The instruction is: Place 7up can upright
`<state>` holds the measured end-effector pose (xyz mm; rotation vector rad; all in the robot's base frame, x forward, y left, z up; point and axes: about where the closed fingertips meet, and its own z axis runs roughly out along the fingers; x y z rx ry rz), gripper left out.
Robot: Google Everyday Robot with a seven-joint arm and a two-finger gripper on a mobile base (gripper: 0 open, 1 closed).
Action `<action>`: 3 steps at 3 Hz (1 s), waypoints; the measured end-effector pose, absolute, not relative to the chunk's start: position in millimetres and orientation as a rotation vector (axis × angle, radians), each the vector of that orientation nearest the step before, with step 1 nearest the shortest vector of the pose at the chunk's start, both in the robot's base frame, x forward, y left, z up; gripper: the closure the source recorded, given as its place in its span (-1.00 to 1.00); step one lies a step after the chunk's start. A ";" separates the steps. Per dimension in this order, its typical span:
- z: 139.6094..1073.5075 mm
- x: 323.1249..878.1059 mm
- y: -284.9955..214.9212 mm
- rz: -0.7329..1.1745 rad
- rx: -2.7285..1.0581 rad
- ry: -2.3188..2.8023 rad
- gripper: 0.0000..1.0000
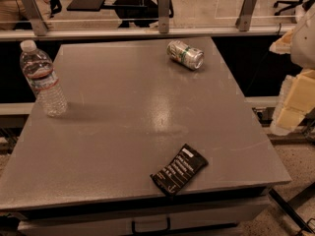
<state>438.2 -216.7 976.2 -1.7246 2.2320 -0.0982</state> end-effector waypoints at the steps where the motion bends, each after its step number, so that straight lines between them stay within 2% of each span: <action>1: 978.4 440.8 -216.1 -0.101 -1.713 2.233 -1.00; 2: 979.1 460.5 -213.1 -0.086 -1.685 2.260 -1.00; 3: 980.5 503.5 -204.1 -0.042 -1.609 2.296 -1.00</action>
Offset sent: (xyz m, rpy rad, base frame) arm 0.0767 0.0099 0.0013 0.0382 0.0609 -0.1058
